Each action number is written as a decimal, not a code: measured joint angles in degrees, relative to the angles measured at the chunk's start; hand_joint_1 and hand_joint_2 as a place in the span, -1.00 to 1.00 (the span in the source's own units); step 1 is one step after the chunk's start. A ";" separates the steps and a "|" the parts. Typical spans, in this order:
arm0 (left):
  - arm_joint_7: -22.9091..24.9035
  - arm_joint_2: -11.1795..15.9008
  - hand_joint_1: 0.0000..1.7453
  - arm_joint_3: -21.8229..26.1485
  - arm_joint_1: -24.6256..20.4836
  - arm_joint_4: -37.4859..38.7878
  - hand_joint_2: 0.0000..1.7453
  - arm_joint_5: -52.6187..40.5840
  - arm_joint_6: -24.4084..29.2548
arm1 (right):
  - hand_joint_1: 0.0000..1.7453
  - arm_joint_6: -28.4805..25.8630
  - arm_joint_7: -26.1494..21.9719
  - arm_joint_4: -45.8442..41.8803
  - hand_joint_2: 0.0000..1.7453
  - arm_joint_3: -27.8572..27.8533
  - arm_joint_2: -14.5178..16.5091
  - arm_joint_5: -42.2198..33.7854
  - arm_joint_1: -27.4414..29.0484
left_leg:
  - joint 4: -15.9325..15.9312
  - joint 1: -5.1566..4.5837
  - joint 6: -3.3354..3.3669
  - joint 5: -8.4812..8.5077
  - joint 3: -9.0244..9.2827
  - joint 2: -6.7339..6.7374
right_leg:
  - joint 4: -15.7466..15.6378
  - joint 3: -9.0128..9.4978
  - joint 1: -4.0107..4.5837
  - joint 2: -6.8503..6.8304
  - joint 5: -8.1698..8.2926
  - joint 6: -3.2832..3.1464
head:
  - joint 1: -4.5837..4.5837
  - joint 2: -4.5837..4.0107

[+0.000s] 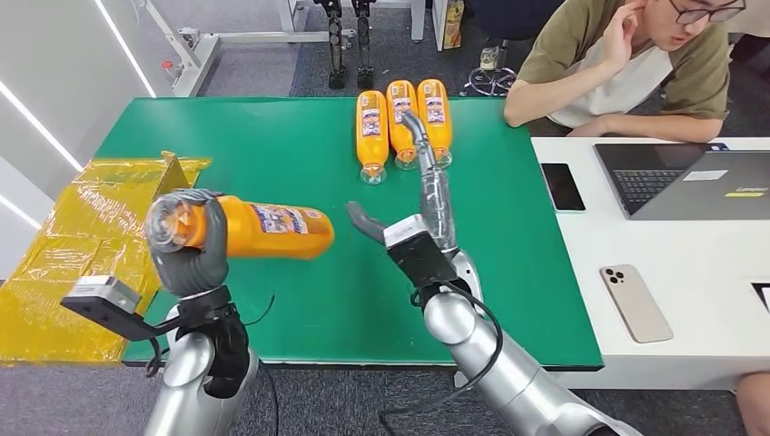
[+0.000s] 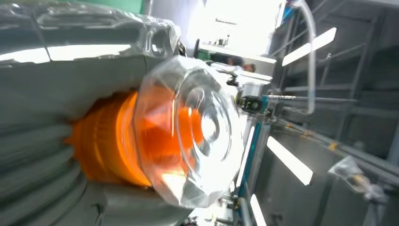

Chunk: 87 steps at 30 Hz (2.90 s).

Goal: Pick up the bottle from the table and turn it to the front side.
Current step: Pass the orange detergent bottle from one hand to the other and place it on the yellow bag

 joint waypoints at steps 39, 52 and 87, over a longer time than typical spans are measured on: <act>32.42 20.97 1.00 -5.83 -36.30 45.98 1.00 -68.76 7.50 | -1.00 -6.26 -16.22 -28.88 1.00 -14.32 8.30 5.00 32.59 | -0.10 0.06 -0.50 0.12 -0.16 0.52 | 0.14 -0.55 0.07 0.46 0.22 -0.59 | 0.03 0.00; 35.95 19.91 1.00 -16.53 -41.74 54.70 1.00 -80.76 -2.79 | -1.00 -6.25 -16.22 -30.02 1.00 -14.89 8.60 4.28 32.40 | -0.12 0.07 -0.52 0.13 -0.18 0.49 | 0.15 -0.55 0.07 0.45 0.22 -0.60 | 0.04 0.00; 27.14 19.17 1.00 -22.29 -38.04 59.75 1.00 -82.39 -22.68 | -1.00 -6.25 -15.66 -30.02 1.00 -15.40 8.92 4.23 32.27 | -0.14 0.07 -0.53 0.13 -0.24 0.43 | 0.18 -0.55 0.06 0.35 0.19 -0.62 | 0.04 -0.01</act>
